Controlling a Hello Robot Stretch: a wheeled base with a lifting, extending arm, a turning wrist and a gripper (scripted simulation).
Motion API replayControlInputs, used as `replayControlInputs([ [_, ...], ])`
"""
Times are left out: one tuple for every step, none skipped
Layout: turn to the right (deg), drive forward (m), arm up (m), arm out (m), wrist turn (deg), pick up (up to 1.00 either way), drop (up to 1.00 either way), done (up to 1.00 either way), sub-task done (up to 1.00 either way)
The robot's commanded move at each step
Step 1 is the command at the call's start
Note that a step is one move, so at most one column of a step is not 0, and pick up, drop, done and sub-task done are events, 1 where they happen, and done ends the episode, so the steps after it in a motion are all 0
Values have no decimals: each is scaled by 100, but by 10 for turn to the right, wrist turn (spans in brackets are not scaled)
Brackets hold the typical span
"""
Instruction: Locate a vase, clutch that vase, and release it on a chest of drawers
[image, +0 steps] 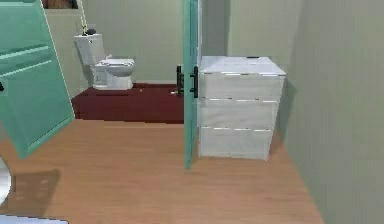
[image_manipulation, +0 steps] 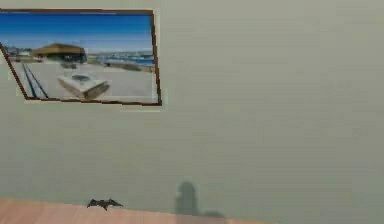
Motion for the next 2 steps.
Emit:
replayControlInputs([
  [0, 65, 0, 0, 0, 0, 0, 0, 0],
  [-450, 0, 0, 0, 0, 0, 0, 0, 0],
])
